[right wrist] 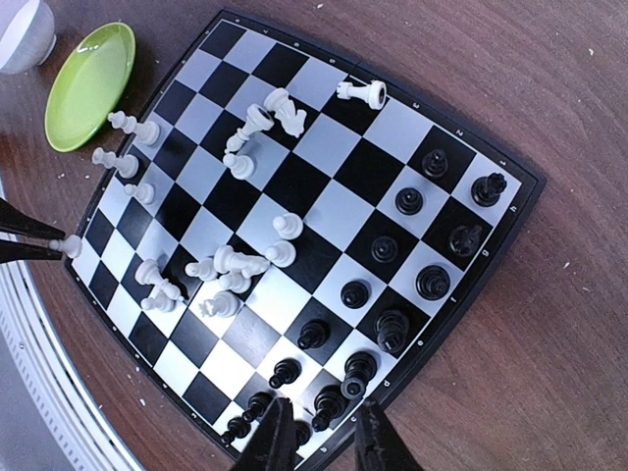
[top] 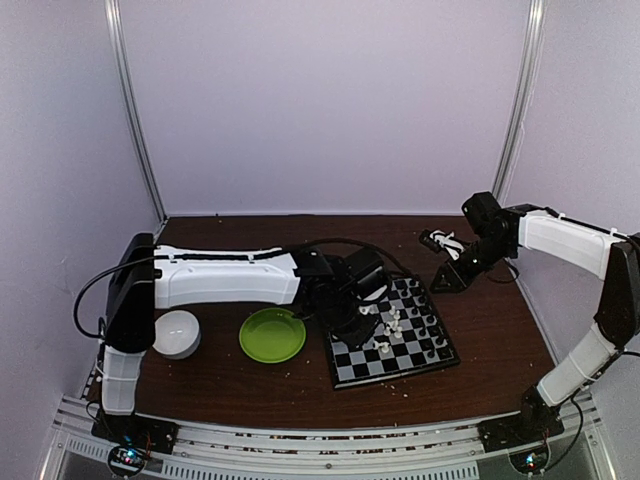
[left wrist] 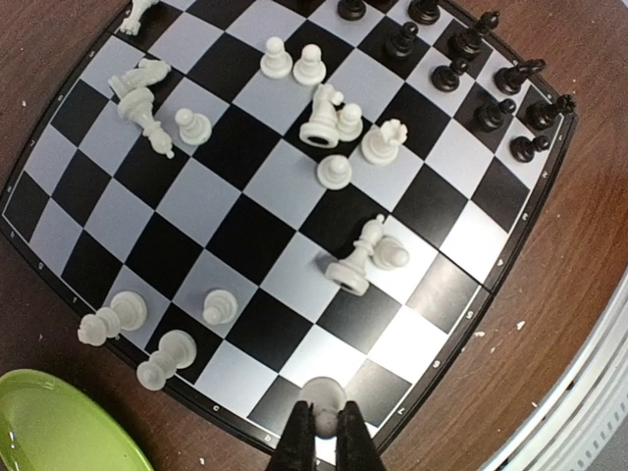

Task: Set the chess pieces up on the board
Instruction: Place the pawn at f2.

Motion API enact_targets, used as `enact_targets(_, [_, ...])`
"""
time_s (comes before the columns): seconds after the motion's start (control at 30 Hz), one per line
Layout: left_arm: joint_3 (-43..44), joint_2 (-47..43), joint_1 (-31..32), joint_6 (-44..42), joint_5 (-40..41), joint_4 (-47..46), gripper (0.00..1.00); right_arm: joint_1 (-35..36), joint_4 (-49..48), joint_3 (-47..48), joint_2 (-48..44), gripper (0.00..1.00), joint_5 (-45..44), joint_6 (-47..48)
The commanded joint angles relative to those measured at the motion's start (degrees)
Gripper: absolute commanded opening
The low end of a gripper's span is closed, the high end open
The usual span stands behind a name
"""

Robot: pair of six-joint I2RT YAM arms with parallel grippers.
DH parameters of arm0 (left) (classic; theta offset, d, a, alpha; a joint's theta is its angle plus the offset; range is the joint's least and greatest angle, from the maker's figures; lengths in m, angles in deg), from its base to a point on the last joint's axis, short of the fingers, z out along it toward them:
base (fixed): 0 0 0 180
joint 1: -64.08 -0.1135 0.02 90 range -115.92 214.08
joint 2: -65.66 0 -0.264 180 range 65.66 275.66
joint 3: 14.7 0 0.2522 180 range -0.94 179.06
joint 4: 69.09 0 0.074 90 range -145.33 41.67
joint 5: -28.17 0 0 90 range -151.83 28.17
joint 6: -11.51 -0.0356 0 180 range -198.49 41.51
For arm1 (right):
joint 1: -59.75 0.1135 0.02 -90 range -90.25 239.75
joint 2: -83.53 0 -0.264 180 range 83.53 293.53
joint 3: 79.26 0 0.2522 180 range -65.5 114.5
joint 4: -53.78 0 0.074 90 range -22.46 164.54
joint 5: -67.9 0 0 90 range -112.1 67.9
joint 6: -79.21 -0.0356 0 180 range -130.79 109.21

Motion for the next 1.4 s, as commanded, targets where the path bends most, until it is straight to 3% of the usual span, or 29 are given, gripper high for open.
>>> enact_targets(0.0, [0.73,2.7,-0.2,-0.2,-0.66,-1.68,0.0,-0.28,0.65,1.87,0.28,0.23,0.95,0.37])
enact_targets(1.37, [2.16,7.68,-2.03,3.68,1.04,-1.59,0.0,-0.28,1.38,1.99,1.0,0.23,1.27,1.42])
